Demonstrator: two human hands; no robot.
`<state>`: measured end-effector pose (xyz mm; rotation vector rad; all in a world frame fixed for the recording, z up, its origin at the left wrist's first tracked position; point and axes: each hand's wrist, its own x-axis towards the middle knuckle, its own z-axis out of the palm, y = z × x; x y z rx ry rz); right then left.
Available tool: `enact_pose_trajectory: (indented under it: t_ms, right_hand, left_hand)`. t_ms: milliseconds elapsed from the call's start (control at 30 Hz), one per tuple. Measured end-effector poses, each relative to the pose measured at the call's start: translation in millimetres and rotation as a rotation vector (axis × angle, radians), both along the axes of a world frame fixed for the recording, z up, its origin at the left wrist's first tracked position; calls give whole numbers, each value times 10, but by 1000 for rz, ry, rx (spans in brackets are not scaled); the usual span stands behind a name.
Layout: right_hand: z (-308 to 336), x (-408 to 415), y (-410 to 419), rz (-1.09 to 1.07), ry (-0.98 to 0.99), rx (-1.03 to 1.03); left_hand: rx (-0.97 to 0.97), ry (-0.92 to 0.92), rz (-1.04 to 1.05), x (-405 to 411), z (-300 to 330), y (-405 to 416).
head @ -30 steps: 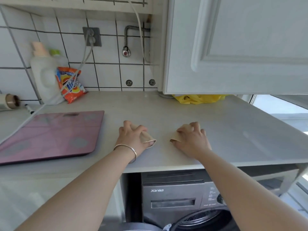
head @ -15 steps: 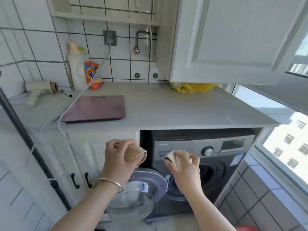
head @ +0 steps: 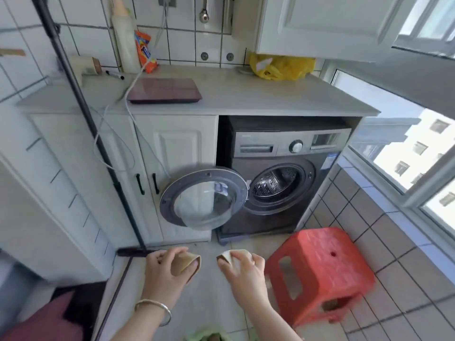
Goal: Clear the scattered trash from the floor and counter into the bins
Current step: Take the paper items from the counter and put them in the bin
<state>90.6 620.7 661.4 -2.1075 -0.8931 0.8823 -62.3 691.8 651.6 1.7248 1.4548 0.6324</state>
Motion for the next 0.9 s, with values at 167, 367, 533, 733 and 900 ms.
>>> enact_pose_trajectory:
  t_ms: [167,367,533,733,900]
  right_hand:
    - [-384,-204,-402,100,92,-132]
    - [-1415,-295,-844,-26,227,-313]
    - [-2436,-284,-1156,-211,330,-451]
    - [-3888,-279,-1186,-262,437,-521]
    - [-5042,-374,-1117,-254,531,-588]
  left_hand:
    - [-216,-76,134,-315,-465,-536]
    - [-425,-64,268,-617,-1319,-1006]
    - [-547,-52,301,-682,-2260,-1150]
    - [-674,-67,221,-383,-3624,-1175]
    - [-844,-98,270,-131,-4747,-1205]
